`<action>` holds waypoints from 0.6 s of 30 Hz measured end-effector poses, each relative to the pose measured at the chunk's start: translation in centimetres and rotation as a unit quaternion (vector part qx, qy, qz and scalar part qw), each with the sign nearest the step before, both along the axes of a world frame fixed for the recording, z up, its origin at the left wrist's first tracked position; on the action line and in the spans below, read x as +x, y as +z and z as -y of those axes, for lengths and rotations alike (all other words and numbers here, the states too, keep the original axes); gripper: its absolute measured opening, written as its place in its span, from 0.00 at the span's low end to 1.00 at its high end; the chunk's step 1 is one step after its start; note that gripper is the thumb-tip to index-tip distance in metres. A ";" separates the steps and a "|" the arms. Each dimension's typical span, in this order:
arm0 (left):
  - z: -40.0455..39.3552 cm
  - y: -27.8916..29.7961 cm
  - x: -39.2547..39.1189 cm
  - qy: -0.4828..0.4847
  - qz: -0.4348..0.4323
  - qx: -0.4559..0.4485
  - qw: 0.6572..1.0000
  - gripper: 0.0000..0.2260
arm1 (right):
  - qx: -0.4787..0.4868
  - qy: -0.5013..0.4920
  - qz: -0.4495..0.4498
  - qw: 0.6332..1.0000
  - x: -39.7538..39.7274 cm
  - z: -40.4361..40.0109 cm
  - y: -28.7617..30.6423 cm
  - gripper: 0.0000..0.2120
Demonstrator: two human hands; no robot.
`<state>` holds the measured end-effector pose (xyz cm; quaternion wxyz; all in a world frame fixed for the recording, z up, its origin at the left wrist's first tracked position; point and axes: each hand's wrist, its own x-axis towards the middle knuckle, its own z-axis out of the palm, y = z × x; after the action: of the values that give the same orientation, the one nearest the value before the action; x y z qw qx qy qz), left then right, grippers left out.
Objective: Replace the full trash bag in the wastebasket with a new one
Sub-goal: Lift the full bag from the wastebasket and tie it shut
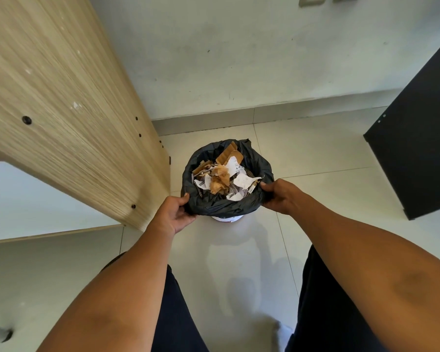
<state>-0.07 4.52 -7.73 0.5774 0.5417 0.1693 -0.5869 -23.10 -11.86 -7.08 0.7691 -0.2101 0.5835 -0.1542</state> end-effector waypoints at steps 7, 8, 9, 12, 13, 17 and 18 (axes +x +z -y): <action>-0.9 -0.3 -1.0 0.023 0.022 0.024 0.999 0.05 | -0.086 -0.022 -0.085 0.992 0.3 -0.9 -0.4 0.07; -0.7 -0.3 -1.1 0.032 0.040 0.033 0.998 0.07 | -0.110 -0.017 -0.118 0.987 0.6 -0.9 -0.4 0.07; -0.5 -0.1 -1.3 0.035 0.065 0.048 0.996 0.10 | -0.135 -0.005 -0.157 0.978 1.0 -1.0 -0.4 0.09; 0.3 0.5 -1.5 0.000 0.179 0.130 0.975 0.10 | -0.176 0.018 -0.244 0.954 2.1 -1.2 0.2 0.11; 0.5 0.8 -1.4 -0.015 0.194 0.155 0.969 0.10 | -0.163 0.015 -0.243 0.956 2.2 -1.4 0.4 0.10; 0.7 0.9 -0.6 -0.060 0.180 0.233 0.954 0.17 | -0.050 0.008 -0.159 0.986 1.9 -2.2 1.4 0.04; 0.6 0.9 -0.6 -0.092 0.232 0.251 0.935 0.18 | -0.046 0.010 -0.147 0.988 1.8 -2.3 1.5 0.03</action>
<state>-0.66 3.92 -6.80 0.3892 0.8034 0.1221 -0.4338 -21.31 -9.52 -5.56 0.6657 -0.2715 0.6806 -0.1410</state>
